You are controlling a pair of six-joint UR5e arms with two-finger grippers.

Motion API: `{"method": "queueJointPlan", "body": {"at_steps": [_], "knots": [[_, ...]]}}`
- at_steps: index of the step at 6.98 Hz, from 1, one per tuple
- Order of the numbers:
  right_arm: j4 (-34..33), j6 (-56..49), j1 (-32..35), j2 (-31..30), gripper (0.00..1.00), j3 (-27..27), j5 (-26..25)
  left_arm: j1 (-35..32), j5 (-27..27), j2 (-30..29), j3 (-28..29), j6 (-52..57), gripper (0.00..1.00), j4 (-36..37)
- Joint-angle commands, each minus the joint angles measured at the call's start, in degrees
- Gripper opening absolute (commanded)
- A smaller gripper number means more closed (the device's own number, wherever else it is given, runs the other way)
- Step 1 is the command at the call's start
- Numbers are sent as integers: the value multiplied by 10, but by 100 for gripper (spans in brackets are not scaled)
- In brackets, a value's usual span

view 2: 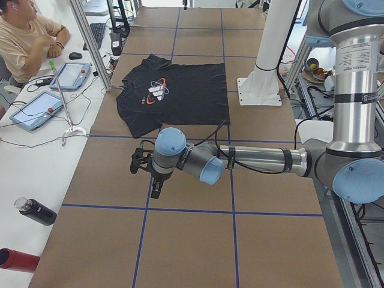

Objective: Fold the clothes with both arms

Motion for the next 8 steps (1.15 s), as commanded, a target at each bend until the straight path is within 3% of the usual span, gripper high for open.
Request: {"method": "queueJointPlan", "body": {"at_steps": [1, 3, 5, 7, 8], "knots": [[35, 73, -78, 69, 100, -37, -3, 1, -43, 0, 7, 3, 100, -20], [144, 288, -147, 216, 99, -164, -19, 1, -43, 0, 19, -1, 100, -62], [245, 470, -204, 290, 95, -211, -98, 1, -44, 2, 21, 2, 100, -60], [297, 521, -228, 333, 92, -272, -123, 1, -45, 1, 19, 3, 100, -62], [332, 521, -256, 354, 92, -305, -174, 1, -45, 1, 20, 0, 100, -62]]}}
